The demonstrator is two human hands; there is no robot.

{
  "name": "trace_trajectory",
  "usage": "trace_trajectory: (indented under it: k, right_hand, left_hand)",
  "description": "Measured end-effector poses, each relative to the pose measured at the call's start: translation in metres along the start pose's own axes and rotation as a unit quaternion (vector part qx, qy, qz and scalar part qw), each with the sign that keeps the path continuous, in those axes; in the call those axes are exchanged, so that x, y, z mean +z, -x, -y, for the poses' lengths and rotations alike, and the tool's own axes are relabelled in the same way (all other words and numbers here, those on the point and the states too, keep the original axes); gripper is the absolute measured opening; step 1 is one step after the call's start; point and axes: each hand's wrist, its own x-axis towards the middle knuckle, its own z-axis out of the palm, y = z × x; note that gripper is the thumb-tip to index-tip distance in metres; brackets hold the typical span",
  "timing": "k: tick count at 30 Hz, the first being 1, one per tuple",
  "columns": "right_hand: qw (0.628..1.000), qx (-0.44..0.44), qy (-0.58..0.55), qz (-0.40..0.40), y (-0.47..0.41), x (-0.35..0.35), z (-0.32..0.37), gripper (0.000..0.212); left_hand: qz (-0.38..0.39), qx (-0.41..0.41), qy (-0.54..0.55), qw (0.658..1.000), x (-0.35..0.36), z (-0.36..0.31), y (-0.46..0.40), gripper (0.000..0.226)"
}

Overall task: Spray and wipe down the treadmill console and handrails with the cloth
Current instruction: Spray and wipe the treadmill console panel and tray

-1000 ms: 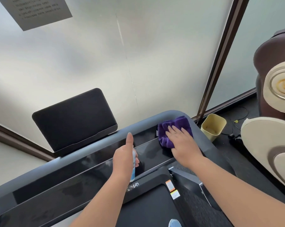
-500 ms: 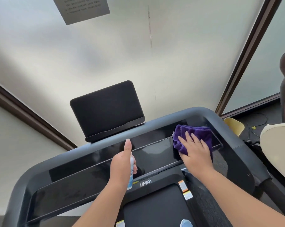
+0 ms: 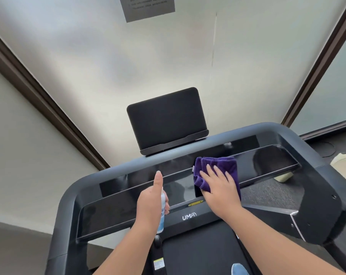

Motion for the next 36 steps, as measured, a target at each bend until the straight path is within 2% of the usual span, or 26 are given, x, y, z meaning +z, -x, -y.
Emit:
trace_trajectory:
  k: [3, 8, 12, 18, 21, 24, 26, 28, 30, 31, 32, 34, 36]
  right_hand:
    - [1.0, -0.024, -0.015, 0.001, 0.013, -0.001, -0.005, 0.063]
    - [0.999, -0.025, -0.037, -0.005, 0.022, -0.013, -0.039, 0.062]
    - [0.999, -0.011, -0.035, -0.012, 0.021, -0.031, -0.088, 0.063]
    - [0.998, 0.042, -0.03, -0.036, 0.004, -0.069, -0.187, 0.059]
    - [0.996, 0.064, -0.043, -0.035, -0.018, -0.079, -0.206, 0.055]
    - [0.989, 0.102, -0.086, -0.061, -0.033, -0.074, -0.191, 0.052]
    - [0.973, 0.146, -0.159, -0.075, -0.047, -0.07, -0.174, 0.056]
    - [0.941, 0.19, -0.274, -0.066, -0.067, -0.072, -0.151, 0.062]
    - [0.888, 0.218, -0.399, -0.071, -0.091, -0.076, -0.124, 0.066]
    - [0.872, 0.223, -0.429, -0.07, -0.103, -0.077, -0.108, 0.068]
    - [0.875, 0.216, -0.429, -0.059, -0.113, -0.077, -0.089, 0.07]
    - [0.925, 0.167, -0.339, -0.026, -0.124, -0.068, -0.05, 0.067]
    - [0.965, 0.109, -0.236, -0.033, -0.121, -0.048, -0.019, 0.064]
  left_hand:
    - [0.008, 0.009, -0.012, 1.0, 0.013, -0.004, 0.006, 0.087]
    - [0.005, 0.009, -0.023, 1.0, 0.051, -0.009, 0.01, 0.08]
    - [0.013, 0.008, -0.036, 0.999, 0.098, -0.017, 0.012, 0.08]
    - [-0.025, 0.005, 0.0, 1.0, 0.163, -0.023, 0.013, 0.076]
    - [-0.025, -0.004, 0.018, 1.0, 0.174, -0.023, 0.014, 0.078]
    - [-0.046, -0.015, 0.03, 0.998, 0.162, -0.021, 0.014, 0.077]
    - [-0.069, -0.017, 0.043, 0.997, 0.147, -0.019, 0.014, 0.075]
    - [-0.086, -0.014, 0.046, 0.995, 0.127, -0.017, 0.015, 0.076]
    - [-0.096, -0.01, 0.041, 0.995, 0.105, -0.017, 0.016, 0.077]
    - [-0.101, -0.007, 0.039, 0.994, 0.094, -0.016, 0.016, 0.077]
    - [-0.106, -0.005, 0.038, 0.994, 0.082, -0.016, 0.017, 0.078]
    - [-0.117, -0.003, 0.04, 0.992, 0.06, -0.013, 0.019, 0.078]
    - [-0.124, -0.002, 0.038, 0.992, 0.038, -0.009, 0.02, 0.079]
